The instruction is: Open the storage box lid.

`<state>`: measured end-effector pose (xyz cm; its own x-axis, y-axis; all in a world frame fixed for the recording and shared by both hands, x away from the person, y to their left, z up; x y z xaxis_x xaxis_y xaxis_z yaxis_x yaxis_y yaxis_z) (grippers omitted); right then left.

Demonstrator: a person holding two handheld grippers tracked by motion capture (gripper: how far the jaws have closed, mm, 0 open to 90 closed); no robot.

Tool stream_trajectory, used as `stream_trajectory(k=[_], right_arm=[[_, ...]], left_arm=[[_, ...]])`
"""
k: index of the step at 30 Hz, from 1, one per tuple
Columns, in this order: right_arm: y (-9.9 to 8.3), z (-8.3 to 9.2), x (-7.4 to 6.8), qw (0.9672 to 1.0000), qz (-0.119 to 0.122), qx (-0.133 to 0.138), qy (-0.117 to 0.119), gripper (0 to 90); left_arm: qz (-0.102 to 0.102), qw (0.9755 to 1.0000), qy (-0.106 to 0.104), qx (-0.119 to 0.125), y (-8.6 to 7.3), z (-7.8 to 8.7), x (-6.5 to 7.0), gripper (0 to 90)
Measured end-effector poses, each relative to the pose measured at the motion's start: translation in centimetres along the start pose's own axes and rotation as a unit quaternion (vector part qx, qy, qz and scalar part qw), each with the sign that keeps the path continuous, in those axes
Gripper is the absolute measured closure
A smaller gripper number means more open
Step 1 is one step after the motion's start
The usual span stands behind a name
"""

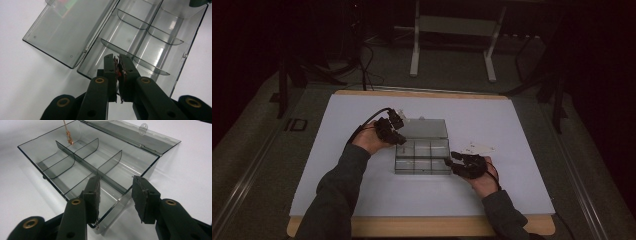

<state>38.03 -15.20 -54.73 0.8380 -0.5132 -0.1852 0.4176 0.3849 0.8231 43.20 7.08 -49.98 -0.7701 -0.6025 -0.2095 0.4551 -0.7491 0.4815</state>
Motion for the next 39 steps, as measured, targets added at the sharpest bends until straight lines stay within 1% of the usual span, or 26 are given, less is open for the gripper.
stream_trajectory(k=[5, 6, 11, 12, 22, 39], right_arm=[[0.1, 0.0, 0.0, 1.0000, 0.001, 0.000, 0.001, 58.7], [0.1, 0.1, 0.0, 1.0000, 0.000, 0.001, 0.001, 58.7], [0.1, 0.1, 0.0, 1.0000, 0.001, 0.001, 0.001, 58.7], [0.1, 0.1, 0.0, 1.0000, 0.001, 0.001, 0.001, 58.7], [0.1, 0.1, 0.0, 1.0000, 0.001, 0.002, 0.000, 58.6], [0.1, 0.1, 0.0, 1.0000, 0.001, 0.003, -0.002, 58.0]], left_arm=[[-0.001, 1.0000, -0.002, -0.005, 0.0, -0.4, 0.2, 85.6], [-0.005, 0.9999, -0.001, -0.010, 0.0, -0.7, 0.3, 85.7], [-0.008, 0.9998, -0.001, -0.020, -0.1, -1.3, 0.3, 85.6], [-0.010, 0.9996, 0.002, -0.028, -0.2, -1.6, 0.3, 85.6], [-0.016, 0.9988, 0.003, -0.046, -0.4, -3.0, 0.7, 85.5], [-0.022, 0.9977, 0.002, -0.065, -0.7, -3.9, 0.9, 84.5]])
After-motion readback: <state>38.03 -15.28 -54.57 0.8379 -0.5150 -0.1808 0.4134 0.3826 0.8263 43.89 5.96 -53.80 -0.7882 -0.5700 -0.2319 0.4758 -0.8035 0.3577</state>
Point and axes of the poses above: each handheld gripper's, and its own axes: z roughly backward along the jaws, y roughly out of its top, x roughly to its right, the point moved 7 cm from there along -z, roughly forward along the jaws, and after that the axes turned 15 degrees about y, right-handed, at the moved point
